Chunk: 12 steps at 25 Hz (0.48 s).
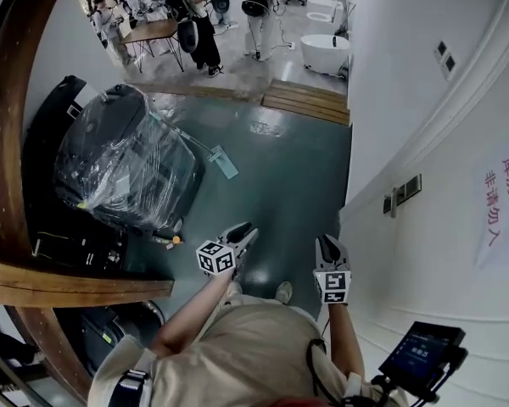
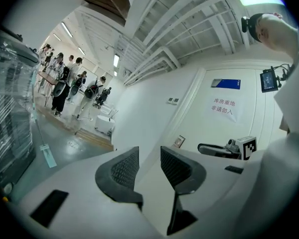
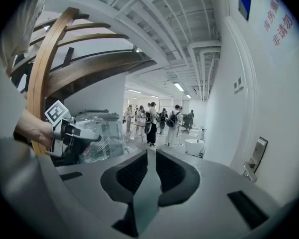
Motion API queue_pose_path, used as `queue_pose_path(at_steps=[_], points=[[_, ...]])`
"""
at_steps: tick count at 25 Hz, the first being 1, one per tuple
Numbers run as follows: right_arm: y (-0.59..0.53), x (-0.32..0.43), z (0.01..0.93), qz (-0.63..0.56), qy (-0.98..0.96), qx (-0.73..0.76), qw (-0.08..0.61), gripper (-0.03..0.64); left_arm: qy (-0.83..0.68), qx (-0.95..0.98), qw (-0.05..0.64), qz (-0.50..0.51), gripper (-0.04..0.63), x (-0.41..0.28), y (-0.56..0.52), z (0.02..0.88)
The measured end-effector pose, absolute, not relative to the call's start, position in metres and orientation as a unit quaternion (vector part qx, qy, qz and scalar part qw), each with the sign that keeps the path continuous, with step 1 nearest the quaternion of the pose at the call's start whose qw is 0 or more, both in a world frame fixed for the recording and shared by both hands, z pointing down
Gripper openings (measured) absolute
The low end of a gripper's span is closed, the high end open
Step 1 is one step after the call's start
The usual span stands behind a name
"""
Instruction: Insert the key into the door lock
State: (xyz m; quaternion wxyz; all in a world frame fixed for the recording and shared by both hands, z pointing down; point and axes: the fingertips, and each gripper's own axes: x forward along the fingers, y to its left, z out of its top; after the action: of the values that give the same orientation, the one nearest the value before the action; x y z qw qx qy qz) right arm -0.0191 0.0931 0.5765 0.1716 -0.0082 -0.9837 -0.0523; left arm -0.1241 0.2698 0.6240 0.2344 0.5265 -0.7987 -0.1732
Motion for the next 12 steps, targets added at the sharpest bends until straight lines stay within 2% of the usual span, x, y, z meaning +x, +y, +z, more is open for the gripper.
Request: queue_pose_path(at_steps=[12], points=[[0.121,-0.051,0.568,-0.047,-0.985,0.008,0.167,0.06,-0.792,0.528,0.249,-0.178,0.149,-0.158,0.303,0.625]])
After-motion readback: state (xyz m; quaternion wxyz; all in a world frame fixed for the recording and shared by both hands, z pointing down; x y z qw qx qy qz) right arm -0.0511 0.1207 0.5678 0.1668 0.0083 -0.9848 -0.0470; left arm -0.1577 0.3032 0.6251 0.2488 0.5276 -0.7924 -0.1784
